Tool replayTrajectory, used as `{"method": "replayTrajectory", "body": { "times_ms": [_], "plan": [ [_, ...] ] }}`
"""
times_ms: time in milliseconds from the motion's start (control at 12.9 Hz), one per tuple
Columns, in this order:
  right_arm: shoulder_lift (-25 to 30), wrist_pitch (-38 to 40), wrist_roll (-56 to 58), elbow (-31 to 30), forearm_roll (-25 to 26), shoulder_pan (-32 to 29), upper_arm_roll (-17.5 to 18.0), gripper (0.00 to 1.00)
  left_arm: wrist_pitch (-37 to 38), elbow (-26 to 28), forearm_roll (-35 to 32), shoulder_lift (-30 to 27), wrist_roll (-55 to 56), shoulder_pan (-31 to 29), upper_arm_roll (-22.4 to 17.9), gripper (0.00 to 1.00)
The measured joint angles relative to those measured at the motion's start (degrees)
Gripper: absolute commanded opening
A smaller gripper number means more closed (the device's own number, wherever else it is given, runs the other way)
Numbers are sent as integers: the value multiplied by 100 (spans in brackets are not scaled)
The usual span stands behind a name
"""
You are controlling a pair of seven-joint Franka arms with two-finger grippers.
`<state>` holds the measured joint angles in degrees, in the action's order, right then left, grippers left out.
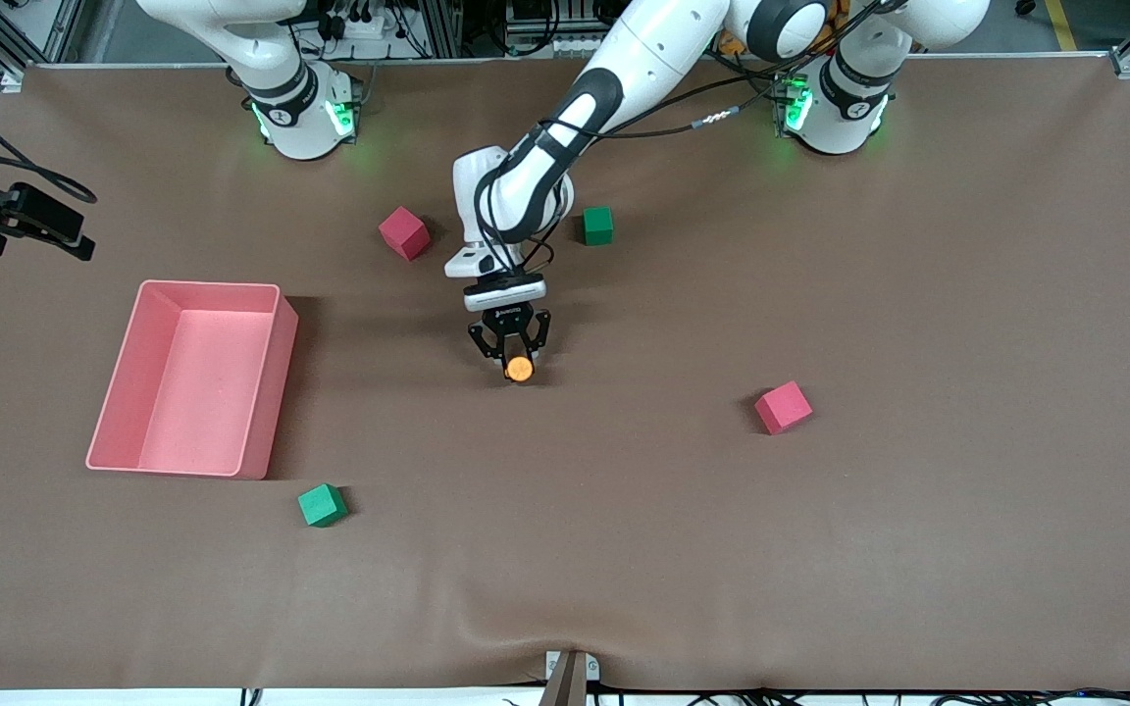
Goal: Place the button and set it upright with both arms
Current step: 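Set the button upright on the table and open the left gripper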
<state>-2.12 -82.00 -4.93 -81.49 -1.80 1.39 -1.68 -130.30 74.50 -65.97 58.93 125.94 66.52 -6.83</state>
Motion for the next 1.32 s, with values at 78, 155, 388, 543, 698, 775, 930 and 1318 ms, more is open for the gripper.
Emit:
{"method": "replayTrajectory", "body": {
  "times_ms": [78,155,388,543,698,775,930,1318],
  "plan": [
    [-1,0,0,0,-9,-19,0,100,3,17,-257,45,264,14,0,0],
    [-2,0,1,0,-12,-24,0,100,4,24,-392,80,398,20,0,0],
    [-2,0,1,0,-22,-24,5,100,44,53,-500,125,427,33,-2,0],
    [-2,0,1,0,-25,-24,9,100,158,93,-675,148,433,70,-5,0],
    [-3,0,1,0,-26,-24,10,100,202,107,-749,171,434,93,-8,99],
    [-3,0,2,0,-27,-24,12,100,205,108,-770,177,436,98,-8,100],
    [-3,0,2,0,-28,-24,14,100,206,98,-771,177,445,103,-6,100],
    [-3,0,3,-1,-29,-24,17,100,326,-26,105,69,481,145,318,100]
  ]
}}
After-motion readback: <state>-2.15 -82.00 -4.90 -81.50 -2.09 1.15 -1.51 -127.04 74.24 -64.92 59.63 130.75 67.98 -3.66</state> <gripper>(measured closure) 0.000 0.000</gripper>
